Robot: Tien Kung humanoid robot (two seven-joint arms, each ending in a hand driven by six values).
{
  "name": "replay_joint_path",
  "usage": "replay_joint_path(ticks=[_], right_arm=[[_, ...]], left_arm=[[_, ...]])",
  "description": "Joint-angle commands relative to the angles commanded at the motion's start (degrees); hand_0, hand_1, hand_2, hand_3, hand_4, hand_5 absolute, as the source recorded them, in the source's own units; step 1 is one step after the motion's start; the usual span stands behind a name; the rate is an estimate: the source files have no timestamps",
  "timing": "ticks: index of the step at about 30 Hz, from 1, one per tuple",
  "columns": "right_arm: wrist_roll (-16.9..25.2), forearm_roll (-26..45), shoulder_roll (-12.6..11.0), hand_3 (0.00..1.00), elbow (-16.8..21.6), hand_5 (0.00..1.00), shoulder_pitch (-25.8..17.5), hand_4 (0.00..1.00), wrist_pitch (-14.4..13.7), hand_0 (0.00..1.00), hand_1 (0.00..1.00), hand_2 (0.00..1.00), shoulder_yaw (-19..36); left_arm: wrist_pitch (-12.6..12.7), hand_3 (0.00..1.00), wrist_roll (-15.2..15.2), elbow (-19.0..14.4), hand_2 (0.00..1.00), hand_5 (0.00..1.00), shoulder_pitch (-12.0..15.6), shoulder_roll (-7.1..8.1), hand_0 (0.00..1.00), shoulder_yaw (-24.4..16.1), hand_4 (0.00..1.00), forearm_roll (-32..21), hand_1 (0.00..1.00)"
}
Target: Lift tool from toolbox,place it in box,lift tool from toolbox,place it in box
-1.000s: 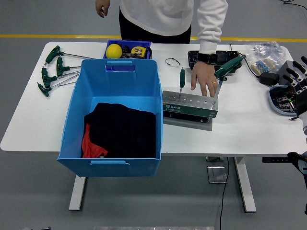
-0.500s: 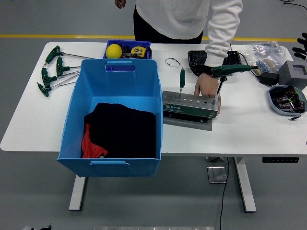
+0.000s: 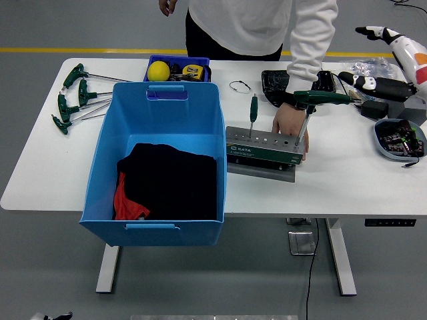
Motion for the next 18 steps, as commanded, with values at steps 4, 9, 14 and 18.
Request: replay_joint_path(ticks=[4,9,14,18], right_arm=[[-1.93,-4.40,-0.60,0.876,-2.16,0.762,5.39,0.998,2.01,0.939,0.856,0.882,-6.51],[-1.05,-7.23,0.65,0.884,-8.68,0.757,11.72,0.998,4.37,0.950,0.868,0.895,-13.77],[-0.17,-9.50,2.91,0.845,-15.54,0.697,16.38,0.998,5.63,0.924,0.833,0.800,-19.62],[-0.22,-10.63,4.68,0.774,-19.57,0.717,18.71,0.998,6.07,0.860,0.729,0.691,-22.59]], left_arm=[[-0.13,0.647,0.05,0.00,0.720,0.677,-0.10,-0.02,0.712,0.04,0.674,-0.17,0.694],[-0.29,0.648,0.04,0.00,0.721,0.676,-0.29,-0.03,0.712,0.59,0.675,-0.78,0.693],[-0.38,0.647,0.17,0.00,0.720,0.676,-0.30,-0.02,0.713,0.48,0.675,-0.68,0.691],[-0.40,0.647,0.24,0.00,0.720,0.675,-0.29,0.02,0.713,0.84,0.674,-1.01,0.691]])
